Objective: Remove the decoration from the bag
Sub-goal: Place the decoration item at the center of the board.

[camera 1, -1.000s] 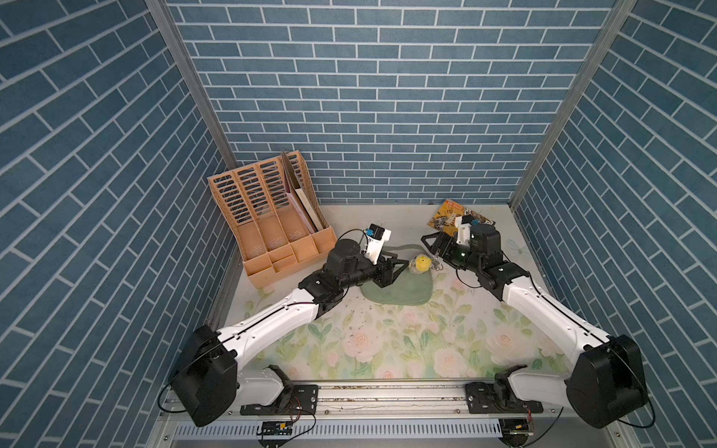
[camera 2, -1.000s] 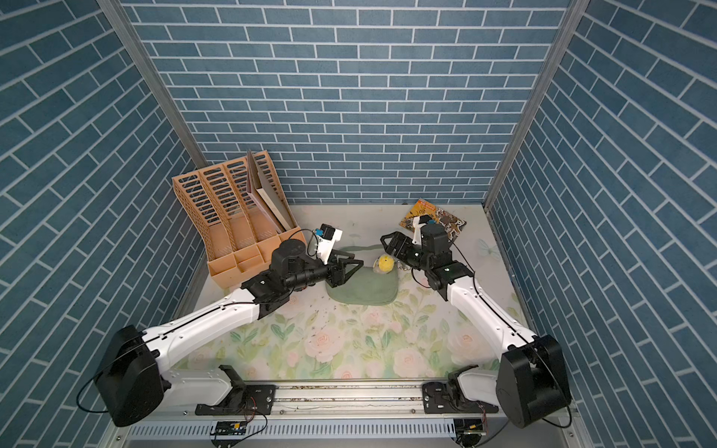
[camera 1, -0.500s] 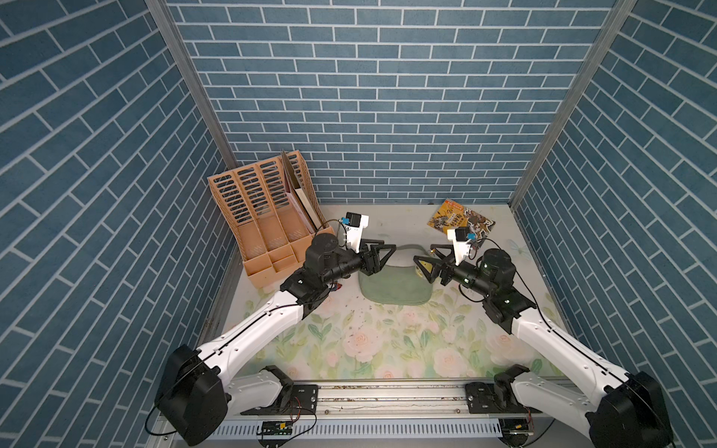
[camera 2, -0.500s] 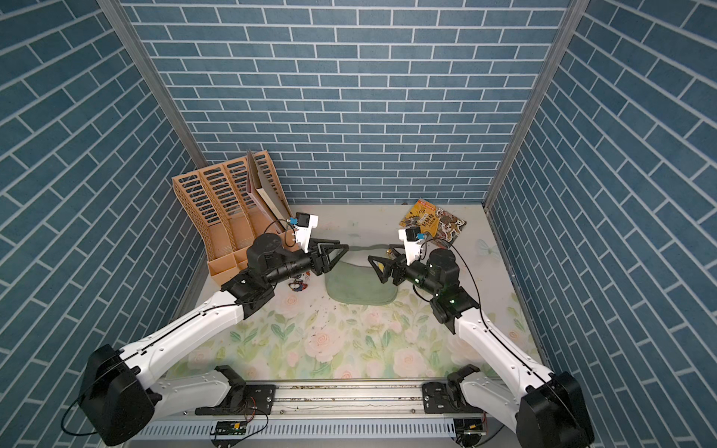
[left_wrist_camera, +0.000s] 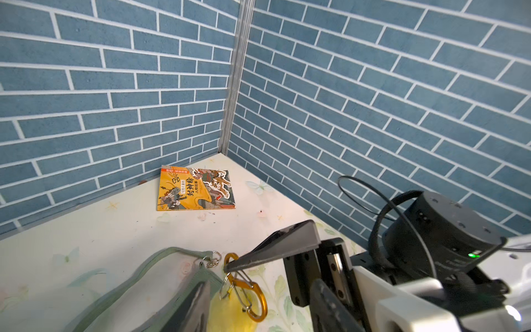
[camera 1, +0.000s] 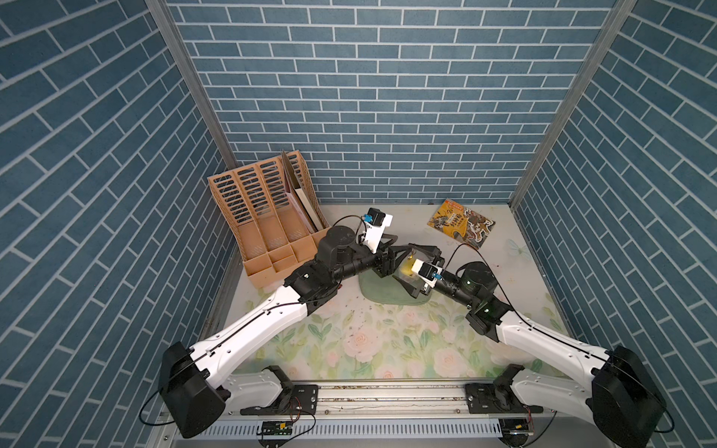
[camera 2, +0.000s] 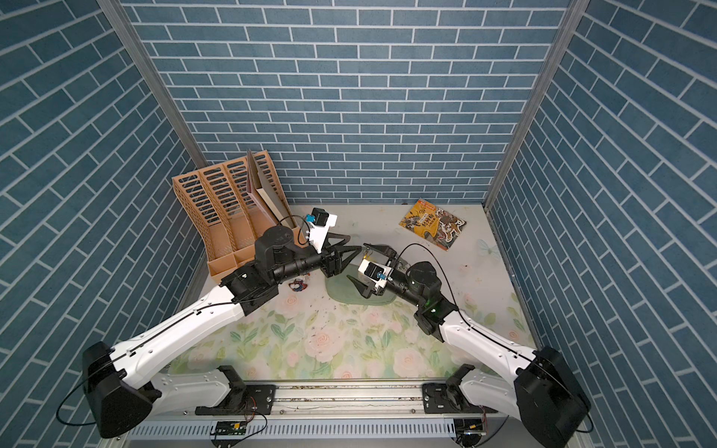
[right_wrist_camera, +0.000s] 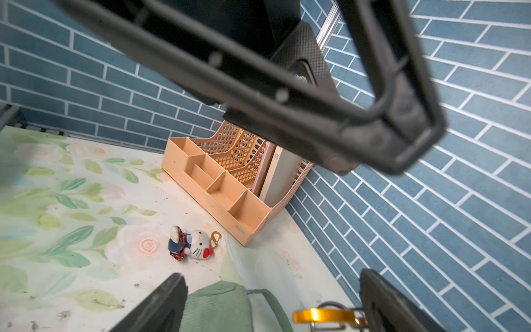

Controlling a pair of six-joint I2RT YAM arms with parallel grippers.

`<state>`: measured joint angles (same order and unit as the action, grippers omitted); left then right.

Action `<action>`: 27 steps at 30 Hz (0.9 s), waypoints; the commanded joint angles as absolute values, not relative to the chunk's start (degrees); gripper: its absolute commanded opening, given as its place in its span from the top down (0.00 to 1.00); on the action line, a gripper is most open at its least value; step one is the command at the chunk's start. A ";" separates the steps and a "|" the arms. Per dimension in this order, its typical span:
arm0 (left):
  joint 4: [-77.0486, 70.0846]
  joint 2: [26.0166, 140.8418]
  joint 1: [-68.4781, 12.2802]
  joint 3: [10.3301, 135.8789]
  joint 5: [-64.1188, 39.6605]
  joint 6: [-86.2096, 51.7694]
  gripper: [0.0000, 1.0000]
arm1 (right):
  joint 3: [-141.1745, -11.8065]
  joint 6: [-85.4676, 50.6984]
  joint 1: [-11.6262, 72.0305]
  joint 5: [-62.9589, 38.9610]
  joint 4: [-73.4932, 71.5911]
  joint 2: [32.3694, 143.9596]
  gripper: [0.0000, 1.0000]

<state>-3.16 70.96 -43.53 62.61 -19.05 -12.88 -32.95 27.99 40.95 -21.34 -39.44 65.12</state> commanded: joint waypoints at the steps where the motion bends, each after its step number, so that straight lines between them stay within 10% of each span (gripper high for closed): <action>1: -3.74 71.03 -44.10 59.94 -18.77 -10.02 0.42 | -35.33 32.18 41.49 -20.26 -41.94 65.45 0.02; 27: -7.36 77.15 -45.79 58.54 -14.31 -7.85 0.63 | -36.84 23.02 41.65 -25.65 -37.93 65.65 0.00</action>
